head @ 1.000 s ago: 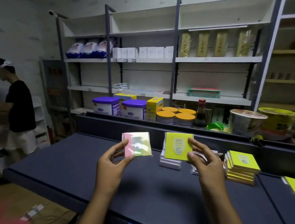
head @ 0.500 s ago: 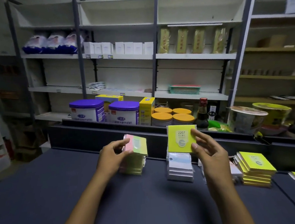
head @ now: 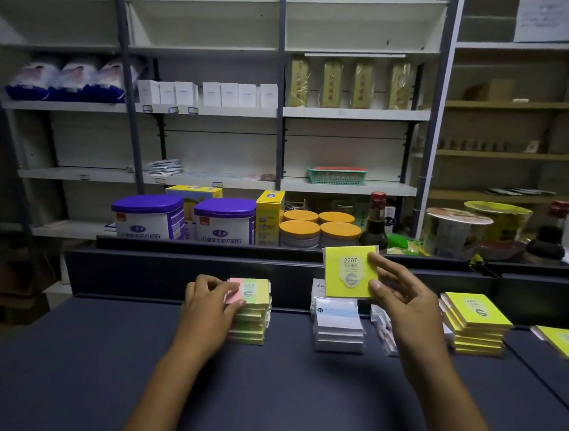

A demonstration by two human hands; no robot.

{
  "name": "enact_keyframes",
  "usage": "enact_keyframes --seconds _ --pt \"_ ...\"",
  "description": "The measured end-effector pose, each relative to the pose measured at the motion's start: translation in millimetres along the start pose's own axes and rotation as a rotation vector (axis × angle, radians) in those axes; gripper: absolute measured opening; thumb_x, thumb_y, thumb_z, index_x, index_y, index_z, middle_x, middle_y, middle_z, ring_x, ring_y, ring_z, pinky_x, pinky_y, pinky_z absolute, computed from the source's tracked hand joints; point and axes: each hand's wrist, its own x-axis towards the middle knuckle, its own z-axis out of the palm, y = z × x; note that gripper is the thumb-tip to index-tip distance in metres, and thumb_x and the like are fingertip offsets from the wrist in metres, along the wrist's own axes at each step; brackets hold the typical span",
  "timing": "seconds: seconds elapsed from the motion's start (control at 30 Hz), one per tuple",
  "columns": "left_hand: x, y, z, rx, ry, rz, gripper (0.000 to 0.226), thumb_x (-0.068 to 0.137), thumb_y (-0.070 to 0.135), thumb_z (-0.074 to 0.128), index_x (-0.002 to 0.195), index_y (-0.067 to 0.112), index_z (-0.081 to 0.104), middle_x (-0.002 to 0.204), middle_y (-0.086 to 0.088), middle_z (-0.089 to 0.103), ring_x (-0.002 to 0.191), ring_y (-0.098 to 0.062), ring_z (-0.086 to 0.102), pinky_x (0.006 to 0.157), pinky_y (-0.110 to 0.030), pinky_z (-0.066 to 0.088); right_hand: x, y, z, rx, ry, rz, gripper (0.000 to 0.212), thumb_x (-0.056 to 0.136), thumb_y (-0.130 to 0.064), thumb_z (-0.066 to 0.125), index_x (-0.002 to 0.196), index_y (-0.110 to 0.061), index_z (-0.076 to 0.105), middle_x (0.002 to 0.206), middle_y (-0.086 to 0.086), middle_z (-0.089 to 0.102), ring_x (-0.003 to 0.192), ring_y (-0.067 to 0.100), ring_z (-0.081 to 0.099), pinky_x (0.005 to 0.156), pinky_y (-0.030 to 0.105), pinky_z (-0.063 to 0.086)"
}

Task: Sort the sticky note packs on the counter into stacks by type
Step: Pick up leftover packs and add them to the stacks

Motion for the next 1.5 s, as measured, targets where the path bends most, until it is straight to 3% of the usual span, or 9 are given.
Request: enact_keyframes --seconds 0.1,0.27,0.4,0.7,0.9,1.13,1.33,1.5 --pt "-3.4 28.1 -5.2 0.022 0.038 0.079 0.040 0.094 0.042 0.058 0.133 0.032 0.054 0.127 0.006 0.045 0.118 -0.014 0.044 0.095 -0.034 0.045 2.1 -2.4 -13.5 -0.014 0.016 0.001 0.039 0.093 -0.005 0.065 0.114 -0.037 0.071 0.098 -0.019 0.075 0.096 0.000 0.070 0.073 0.014 0.056" --pt "-12.4 93.9 -2.0 0.168 0.014 0.244 0.037 0.093 0.053 0.054 0.124 0.034 0.056 0.124 0.010 0.053 0.116 -0.012 0.050 0.090 -0.030 0.045 8.5 -8.8 -49.9 -0.025 0.026 0.007 0.037 0.092 -0.005 0.067 0.116 -0.034 0.072 0.110 -0.008 0.072 0.102 -0.003 0.067 0.074 0.016 0.056" --pt "-26.3 146.2 13.1 0.210 -0.005 0.291 0.036 0.094 0.053 0.052 0.123 0.031 0.057 0.121 0.008 0.056 0.115 -0.015 0.052 0.086 -0.030 0.045 12.8 -18.4 -91.6 -0.042 0.020 0.029 0.034 0.092 -0.007 0.067 0.116 -0.030 0.073 0.112 -0.008 0.073 0.108 0.007 0.066 0.080 0.020 0.057" --pt "-58.3 232.7 63.5 0.194 -0.025 0.327 0.032 0.095 0.053 0.050 0.120 0.033 0.057 0.118 0.009 0.057 0.111 -0.014 0.052 0.083 -0.030 0.046 37.2 -20.6 -194.3 -0.099 0.072 0.096 0.031 0.094 -0.006 0.065 0.113 -0.029 0.073 0.110 -0.005 0.071 0.098 0.008 0.067 0.078 0.025 0.054" --pt "-70.4 256.4 86.2 0.171 -0.067 0.288 0.032 0.095 0.053 0.049 0.119 0.034 0.058 0.116 0.010 0.056 0.114 -0.010 0.053 0.087 -0.032 0.049 62.8 0.0 -226.4 -0.155 0.068 0.170 0.030 0.094 -0.002 0.064 0.110 -0.026 0.072 0.106 0.001 0.070 0.089 0.003 0.066 0.070 0.019 0.051" --pt "-69.7 270.7 88.9 0.165 -0.066 0.307 0.030 0.096 0.049 0.050 0.121 0.035 0.057 0.118 0.012 0.057 0.108 -0.010 0.054 0.082 -0.027 0.046 79.0 29.2 -235.6 -0.357 0.047 0.261 0.027 0.093 -0.003 0.065 0.109 -0.023 0.072 0.112 0.009 0.071 0.098 0.020 0.067 0.089 0.044 0.058" --pt "-67.4 268.5 93.1 0.152 -0.083 0.309 0.029 0.096 0.049 0.050 0.119 0.035 0.059 0.117 0.013 0.058 0.106 -0.010 0.053 0.079 -0.026 0.044 78.5 40.1 -235.8 -0.670 -0.010 0.201 0.027 0.093 -0.012 0.064 0.117 -0.019 0.072 0.114 0.010 0.070 0.101 0.017 0.063 0.086 0.031 0.051" --pt "-68.4 261.7 97.5 0.128 -0.112 0.320 0.028 0.096 0.049 0.050 0.118 0.035 0.059 0.116 0.014 0.058 0.110 -0.009 0.052 0.079 -0.027 0.045 73.7 37.9 -229.2 -0.867 -0.070 0.182 0.029 0.097 -0.015 0.058 0.124 -0.016 0.068 0.121 0.015 0.061 0.109 0.024 0.062 0.096 0.036 0.050"
